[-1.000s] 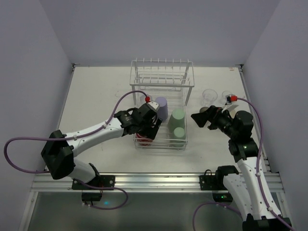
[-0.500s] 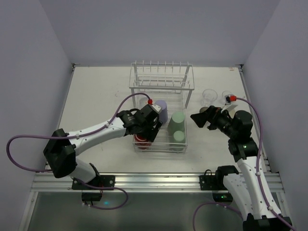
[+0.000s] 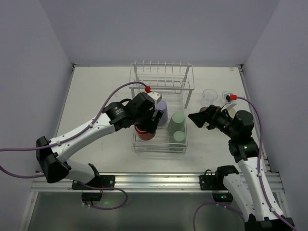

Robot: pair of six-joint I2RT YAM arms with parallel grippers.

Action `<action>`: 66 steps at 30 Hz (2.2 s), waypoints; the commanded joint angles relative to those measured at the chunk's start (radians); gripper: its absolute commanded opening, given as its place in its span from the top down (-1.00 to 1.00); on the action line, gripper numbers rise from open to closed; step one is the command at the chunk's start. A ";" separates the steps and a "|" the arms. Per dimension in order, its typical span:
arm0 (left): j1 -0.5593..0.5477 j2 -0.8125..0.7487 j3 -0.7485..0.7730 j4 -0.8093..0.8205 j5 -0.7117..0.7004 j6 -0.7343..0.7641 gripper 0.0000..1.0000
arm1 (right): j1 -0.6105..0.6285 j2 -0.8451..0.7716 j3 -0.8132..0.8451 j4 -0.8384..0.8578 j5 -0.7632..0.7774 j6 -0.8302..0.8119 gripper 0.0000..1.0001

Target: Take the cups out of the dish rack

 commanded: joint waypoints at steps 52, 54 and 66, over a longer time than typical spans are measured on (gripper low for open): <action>-0.010 -0.425 -0.409 1.144 0.286 -0.258 0.84 | 0.369 -0.243 -0.138 0.498 -0.049 0.191 -0.63; -0.010 -0.409 -0.418 1.165 0.301 -0.273 0.84 | 0.369 -0.219 -0.129 0.570 -0.127 0.212 -0.68; -0.012 -0.337 -0.496 1.379 0.372 -0.342 0.74 | 0.388 -0.005 -0.140 0.914 -0.206 0.409 -0.17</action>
